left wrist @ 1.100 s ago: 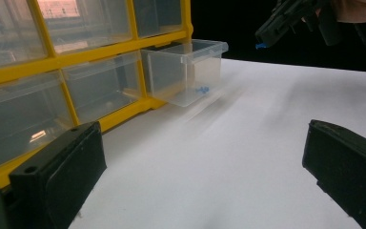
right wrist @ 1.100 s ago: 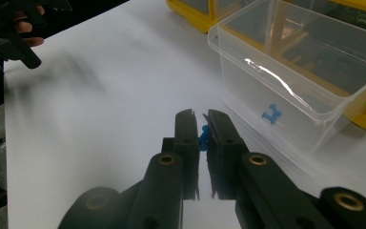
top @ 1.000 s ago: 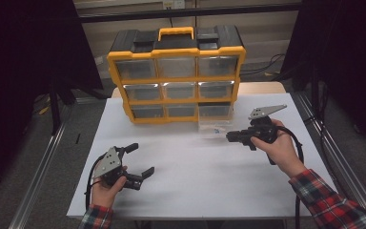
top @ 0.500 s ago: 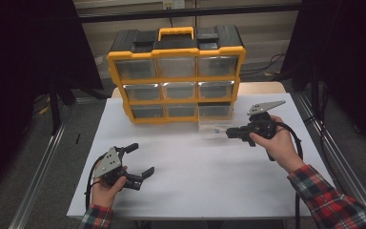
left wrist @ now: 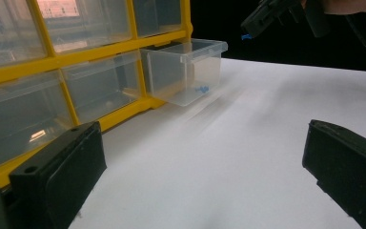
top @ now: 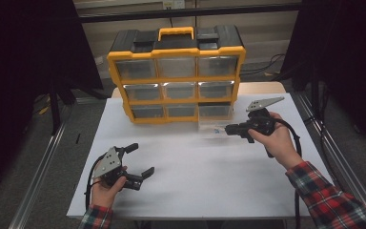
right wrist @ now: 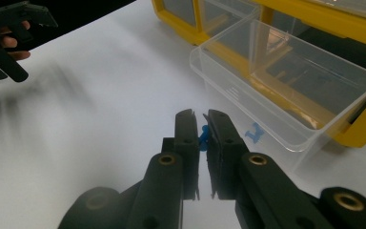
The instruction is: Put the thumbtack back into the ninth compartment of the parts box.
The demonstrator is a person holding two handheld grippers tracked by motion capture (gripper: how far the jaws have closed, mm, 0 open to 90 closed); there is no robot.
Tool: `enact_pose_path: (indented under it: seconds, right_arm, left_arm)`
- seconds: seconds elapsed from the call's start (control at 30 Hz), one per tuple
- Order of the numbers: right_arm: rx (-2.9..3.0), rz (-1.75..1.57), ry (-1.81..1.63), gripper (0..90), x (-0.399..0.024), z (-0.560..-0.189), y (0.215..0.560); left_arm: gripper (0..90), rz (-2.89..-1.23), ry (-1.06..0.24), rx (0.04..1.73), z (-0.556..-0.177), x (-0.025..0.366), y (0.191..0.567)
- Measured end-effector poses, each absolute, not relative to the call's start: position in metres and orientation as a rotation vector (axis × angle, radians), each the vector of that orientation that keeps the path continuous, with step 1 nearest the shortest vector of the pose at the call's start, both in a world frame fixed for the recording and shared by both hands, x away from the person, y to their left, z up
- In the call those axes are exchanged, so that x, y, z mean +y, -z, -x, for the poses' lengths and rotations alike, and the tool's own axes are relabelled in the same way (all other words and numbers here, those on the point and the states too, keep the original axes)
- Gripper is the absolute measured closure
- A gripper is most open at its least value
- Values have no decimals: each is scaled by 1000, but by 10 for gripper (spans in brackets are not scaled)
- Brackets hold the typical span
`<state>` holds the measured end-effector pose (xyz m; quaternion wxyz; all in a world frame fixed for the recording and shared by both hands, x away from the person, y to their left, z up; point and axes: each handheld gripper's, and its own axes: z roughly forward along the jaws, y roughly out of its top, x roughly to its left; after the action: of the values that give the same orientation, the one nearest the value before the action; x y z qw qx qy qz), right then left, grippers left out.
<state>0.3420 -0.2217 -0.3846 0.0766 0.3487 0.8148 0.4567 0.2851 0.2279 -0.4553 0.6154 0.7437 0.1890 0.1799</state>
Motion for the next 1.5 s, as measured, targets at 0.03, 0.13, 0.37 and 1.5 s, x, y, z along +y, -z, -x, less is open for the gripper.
enact_pose_path:
  seconds: [0.03,0.13,0.37,1.5]
  right_arm:
    - [2444,-1047,-1370,847,-222,-343,384]
    - [2445,-1041,-1366,847,-221,-344,384]
    - [2435,-1049,-1365,847,-220,-349,382]
    - [2400,-1082,-1324,847,-213,-372,369]
  left_arm:
    - [4,-1713,-414,435,-285,228,455]
    - [4,-1713,-415,436,-285,228,455]
    - [4,-1712,-413,434,-285,228,455]
    - [4,-1713,-412,437,-285,228,456]
